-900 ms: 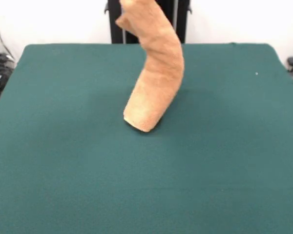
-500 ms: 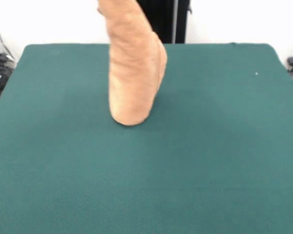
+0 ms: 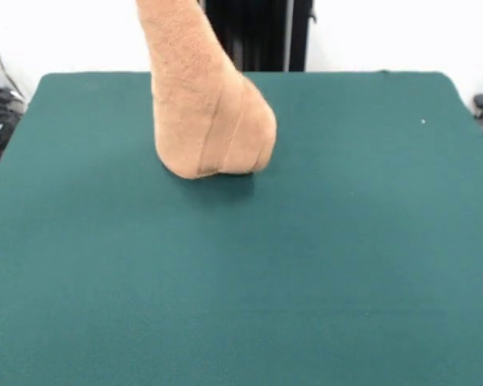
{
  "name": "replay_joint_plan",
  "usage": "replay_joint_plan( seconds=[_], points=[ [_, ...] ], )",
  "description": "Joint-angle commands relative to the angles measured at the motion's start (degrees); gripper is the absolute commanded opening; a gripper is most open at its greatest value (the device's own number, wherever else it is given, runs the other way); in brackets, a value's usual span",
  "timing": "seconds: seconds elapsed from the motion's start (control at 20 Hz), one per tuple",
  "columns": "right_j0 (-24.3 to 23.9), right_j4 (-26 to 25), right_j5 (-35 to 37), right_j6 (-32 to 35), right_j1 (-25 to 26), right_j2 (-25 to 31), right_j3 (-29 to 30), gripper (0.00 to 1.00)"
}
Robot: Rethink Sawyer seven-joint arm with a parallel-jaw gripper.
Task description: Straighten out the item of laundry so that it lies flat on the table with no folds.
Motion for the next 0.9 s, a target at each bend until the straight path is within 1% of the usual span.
replay_joint_plan(
  seconds=[0.05, 0.25, 0.5, 0.55, 0.65, 0.8, 0.9],
  points=[
    [0.32, 3.85, 8.62, -22.33, -1.67, 8.24, -1.14, 0.0],
    [-0.53, 5.43, 10.78, -24.63, -2.32, 8.9, -2.71, 0.0],
    [-0.71, 7.55, 11.93, -23.98, -1.99, 9.46, -3.82, 0.0],
    [-0.79, 8.16, 11.26, -23.61, -1.74, 9.54, -3.6, 0.0],
    [-0.54, 7.6, 8.93, -21.93, -0.19, 9.31, -3.07, 0.0],
    [-0.21, 5.85, 4.49, -18.83, 3.74, 8.84, -2.67, 0.0],
    [-0.02, 4.8, -0.9, -15.22, 7.41, 8.12, -1.75, 0.0]
  ],
)
